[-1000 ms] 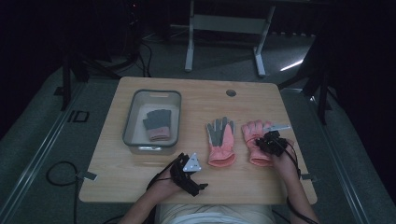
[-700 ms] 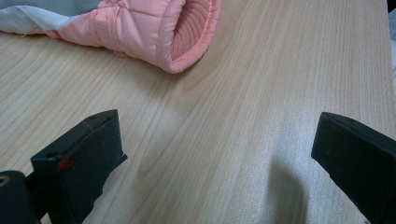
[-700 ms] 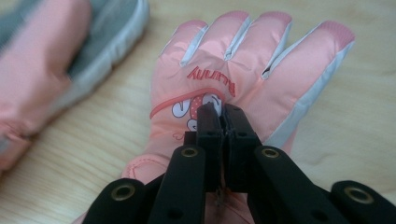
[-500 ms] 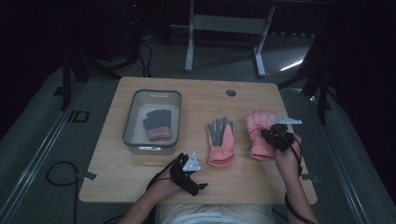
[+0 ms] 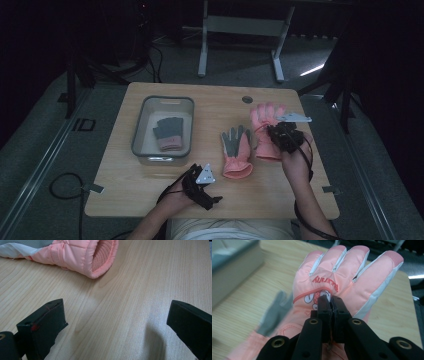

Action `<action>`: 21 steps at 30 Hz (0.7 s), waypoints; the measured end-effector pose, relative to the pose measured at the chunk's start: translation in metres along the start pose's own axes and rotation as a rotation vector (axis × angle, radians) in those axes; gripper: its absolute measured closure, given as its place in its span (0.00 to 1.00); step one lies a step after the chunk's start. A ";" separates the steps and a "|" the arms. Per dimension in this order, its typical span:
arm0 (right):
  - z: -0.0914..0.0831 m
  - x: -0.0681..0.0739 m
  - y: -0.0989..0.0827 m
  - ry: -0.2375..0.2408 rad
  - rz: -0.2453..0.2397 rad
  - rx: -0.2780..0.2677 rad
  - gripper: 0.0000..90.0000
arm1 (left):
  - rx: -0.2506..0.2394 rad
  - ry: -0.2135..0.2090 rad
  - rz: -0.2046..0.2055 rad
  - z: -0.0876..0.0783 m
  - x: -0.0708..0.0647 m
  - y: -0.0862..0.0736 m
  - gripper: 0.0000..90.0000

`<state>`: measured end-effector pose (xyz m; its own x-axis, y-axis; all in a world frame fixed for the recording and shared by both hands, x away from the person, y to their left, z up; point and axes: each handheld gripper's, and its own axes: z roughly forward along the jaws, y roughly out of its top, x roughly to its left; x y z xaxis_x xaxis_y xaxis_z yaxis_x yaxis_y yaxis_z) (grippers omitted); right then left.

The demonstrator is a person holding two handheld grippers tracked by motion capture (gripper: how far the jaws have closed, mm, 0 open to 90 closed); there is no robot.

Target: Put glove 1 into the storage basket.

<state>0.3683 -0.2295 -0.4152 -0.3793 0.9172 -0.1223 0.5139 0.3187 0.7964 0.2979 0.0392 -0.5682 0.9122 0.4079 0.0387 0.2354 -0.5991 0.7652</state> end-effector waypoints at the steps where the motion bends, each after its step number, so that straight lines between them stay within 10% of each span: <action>1: -0.001 0.003 0.002 0.005 0.000 -0.003 0.96 | 0.001 0.000 0.002 0.000 0.000 0.000 0.02; 15: 0.029 0.070 0.003 0.041 -0.030 0.054 0.96 | -0.005 -0.002 0.007 0.000 0.000 0.000 0.02; 21: 0.044 0.078 -0.008 0.044 -0.029 0.100 0.96 | -0.003 -0.005 0.009 -0.001 0.001 0.000 0.02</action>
<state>0.3678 -0.1500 -0.4573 -0.4276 0.8964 -0.1165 0.5758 0.3695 0.7294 0.2981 0.0401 -0.5681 0.9160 0.3989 0.0426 0.2258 -0.6006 0.7670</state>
